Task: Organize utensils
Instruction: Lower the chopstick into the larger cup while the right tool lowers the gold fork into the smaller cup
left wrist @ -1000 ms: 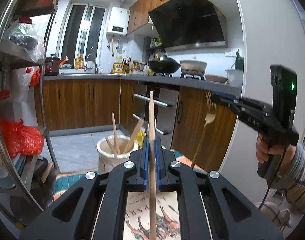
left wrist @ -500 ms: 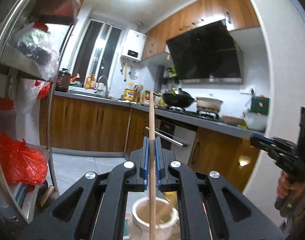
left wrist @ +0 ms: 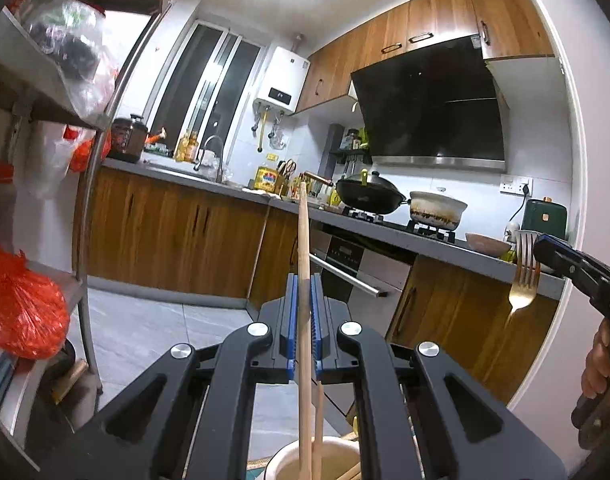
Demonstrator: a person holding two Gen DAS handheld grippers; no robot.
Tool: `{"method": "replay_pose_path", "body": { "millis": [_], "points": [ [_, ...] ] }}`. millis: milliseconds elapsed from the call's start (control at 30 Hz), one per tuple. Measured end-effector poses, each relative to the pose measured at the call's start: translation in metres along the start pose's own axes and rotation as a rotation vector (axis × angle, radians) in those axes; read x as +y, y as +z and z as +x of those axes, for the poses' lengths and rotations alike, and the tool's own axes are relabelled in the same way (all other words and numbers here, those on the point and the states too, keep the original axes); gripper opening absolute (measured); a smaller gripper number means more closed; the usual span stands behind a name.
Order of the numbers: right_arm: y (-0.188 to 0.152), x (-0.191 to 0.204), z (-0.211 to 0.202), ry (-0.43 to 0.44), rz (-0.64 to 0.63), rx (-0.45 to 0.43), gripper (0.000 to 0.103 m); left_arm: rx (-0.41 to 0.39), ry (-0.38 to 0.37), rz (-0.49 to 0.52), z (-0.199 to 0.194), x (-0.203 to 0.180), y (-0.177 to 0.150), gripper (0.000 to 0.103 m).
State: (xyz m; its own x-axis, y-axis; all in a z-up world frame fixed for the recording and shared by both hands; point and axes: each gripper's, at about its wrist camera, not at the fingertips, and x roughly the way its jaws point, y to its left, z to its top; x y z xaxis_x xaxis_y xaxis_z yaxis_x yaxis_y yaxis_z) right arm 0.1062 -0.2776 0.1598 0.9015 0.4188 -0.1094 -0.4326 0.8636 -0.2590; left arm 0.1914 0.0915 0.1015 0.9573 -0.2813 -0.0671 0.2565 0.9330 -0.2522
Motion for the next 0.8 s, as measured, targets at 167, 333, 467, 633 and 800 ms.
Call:
{"method": "replay_pose_path", "body": {
  "millis": [167, 333, 467, 633, 800],
  "points": [
    [-0.013, 0.002, 0.014, -0.023, 0.0, 0.013, 0.003, 0.047, -0.025, -0.018, 0.008, 0.007, -0.015, 0.006],
    [-0.035, 0.011, 0.026, -0.016, -0.004, 0.047, 0.003, 0.088, -0.039, -0.014, 0.009, 0.01, -0.027, 0.006],
    [-0.049, 0.011, 0.032, -0.01, 0.022, 0.077, 0.003, 0.122, -0.028, -0.01, 0.009, 0.013, -0.033, 0.006],
    [-0.065, 0.012, 0.039, 0.006, 0.052, 0.113, 0.003, 0.145, -0.008, 0.013, 0.005, 0.014, -0.036, 0.006],
    [-0.077, 0.012, 0.051, 0.022, 0.076, 0.159, 0.003, 0.156, 0.005, 0.031, 0.0, 0.013, -0.037, 0.006]
  ]
}}
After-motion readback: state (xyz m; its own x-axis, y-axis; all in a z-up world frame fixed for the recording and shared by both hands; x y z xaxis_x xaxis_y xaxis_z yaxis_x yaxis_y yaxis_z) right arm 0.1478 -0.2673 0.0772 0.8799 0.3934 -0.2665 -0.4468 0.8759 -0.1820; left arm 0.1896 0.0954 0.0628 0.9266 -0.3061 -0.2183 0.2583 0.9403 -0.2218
